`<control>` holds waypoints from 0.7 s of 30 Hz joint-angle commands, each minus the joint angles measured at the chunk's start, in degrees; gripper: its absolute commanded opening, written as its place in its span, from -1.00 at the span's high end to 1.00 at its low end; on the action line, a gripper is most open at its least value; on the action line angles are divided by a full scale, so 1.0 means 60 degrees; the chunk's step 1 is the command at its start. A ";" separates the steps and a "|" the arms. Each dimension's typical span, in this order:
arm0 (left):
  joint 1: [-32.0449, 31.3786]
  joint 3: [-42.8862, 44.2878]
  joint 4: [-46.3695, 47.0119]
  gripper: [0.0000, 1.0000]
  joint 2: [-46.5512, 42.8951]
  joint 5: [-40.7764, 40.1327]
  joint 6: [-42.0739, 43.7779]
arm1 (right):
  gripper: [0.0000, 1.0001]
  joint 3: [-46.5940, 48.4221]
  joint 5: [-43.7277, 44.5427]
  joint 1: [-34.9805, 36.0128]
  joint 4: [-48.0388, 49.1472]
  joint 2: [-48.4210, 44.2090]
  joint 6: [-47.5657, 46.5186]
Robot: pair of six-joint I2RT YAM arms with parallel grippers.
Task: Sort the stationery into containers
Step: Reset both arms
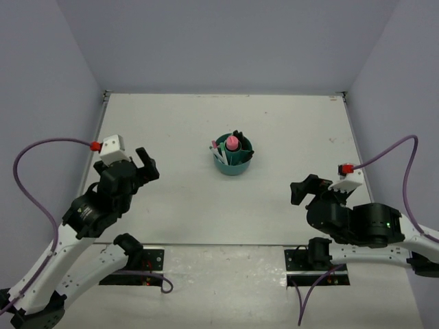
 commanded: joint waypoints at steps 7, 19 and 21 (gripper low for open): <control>0.0048 -0.1186 0.1372 -1.00 -0.1274 0.0201 0.1146 | -0.98 -0.0926 0.0807 0.0014 0.0107 -0.0837 0.0207; 0.0102 -0.1354 0.0960 -1.00 -0.0218 -0.0565 0.0684 | -0.97 -0.1185 0.0758 0.0014 0.0146 -0.0327 0.0477; 0.0102 -0.1547 0.1114 -1.00 -0.0415 -0.0765 0.0669 | -0.98 -0.1297 0.0791 0.0014 0.0131 -0.0274 0.0622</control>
